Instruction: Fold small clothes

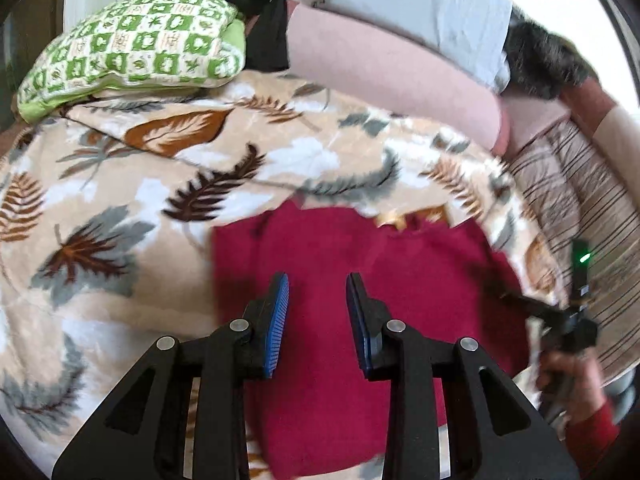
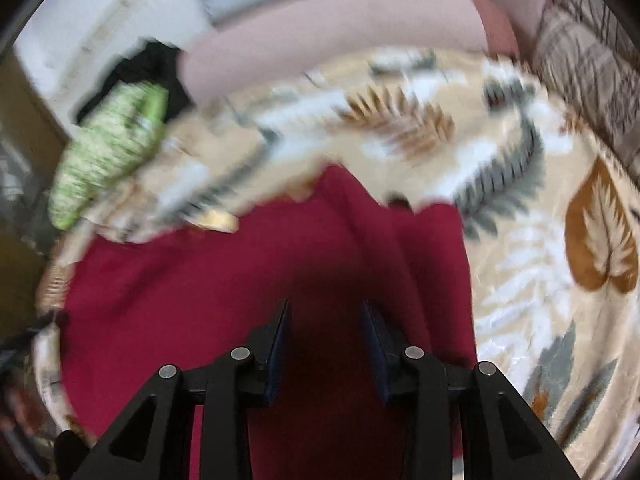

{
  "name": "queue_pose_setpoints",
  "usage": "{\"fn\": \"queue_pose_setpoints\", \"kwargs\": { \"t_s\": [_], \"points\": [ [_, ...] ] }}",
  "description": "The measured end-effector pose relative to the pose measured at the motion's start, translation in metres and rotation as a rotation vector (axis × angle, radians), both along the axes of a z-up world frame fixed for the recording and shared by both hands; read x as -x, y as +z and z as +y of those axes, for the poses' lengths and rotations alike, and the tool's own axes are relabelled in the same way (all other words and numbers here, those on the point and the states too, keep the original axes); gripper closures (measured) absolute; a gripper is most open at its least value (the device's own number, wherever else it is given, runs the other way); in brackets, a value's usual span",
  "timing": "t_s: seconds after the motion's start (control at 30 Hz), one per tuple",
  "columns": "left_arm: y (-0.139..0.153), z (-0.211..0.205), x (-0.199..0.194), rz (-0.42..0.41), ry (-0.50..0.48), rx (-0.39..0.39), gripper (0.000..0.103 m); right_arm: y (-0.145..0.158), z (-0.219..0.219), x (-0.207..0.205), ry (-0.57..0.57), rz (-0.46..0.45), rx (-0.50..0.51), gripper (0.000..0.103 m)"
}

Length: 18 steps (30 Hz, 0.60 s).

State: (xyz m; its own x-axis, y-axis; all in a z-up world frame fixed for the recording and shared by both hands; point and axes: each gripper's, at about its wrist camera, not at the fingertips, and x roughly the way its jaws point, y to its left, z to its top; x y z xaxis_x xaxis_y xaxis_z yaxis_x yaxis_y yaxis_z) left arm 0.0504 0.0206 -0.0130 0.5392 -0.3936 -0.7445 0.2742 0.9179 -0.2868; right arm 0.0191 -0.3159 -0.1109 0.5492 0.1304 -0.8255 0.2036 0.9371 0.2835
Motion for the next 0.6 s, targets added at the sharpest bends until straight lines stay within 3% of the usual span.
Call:
{"fn": "queue_pose_setpoints", "kwargs": {
  "t_s": [0.07, 0.17, 0.23, 0.33, 0.47, 0.6],
  "points": [
    [0.006, -0.008, 0.001, -0.017, -0.015, 0.020, 0.052, 0.010, 0.000, 0.001, 0.019, 0.002, 0.013, 0.069],
    [0.013, -0.023, 0.006, -0.074, -0.033, 0.025, 0.041, 0.039, 0.007, 0.014, 0.056, -0.074, 0.056, 0.066],
    [0.006, -0.030, 0.005, -0.038, -0.050, 0.045, 0.040, 0.048, 0.013, 0.024, 0.070, -0.110, 0.080, 0.058],
    [-0.018, -0.039, 0.000, 0.014, -0.052, 0.015, 0.040, 0.040, 0.018, 0.025, 0.078, -0.117, 0.090, 0.057],
    [-0.048, -0.041, -0.011, 0.062, -0.026, -0.042, 0.040, 0.018, 0.016, 0.006, 0.060, -0.056, 0.088, 0.057],
    [-0.075, -0.028, -0.027, 0.121, 0.009, -0.034, 0.040, 0.002, 0.013, -0.012, 0.047, -0.022, 0.076, 0.057]
  ]
}}
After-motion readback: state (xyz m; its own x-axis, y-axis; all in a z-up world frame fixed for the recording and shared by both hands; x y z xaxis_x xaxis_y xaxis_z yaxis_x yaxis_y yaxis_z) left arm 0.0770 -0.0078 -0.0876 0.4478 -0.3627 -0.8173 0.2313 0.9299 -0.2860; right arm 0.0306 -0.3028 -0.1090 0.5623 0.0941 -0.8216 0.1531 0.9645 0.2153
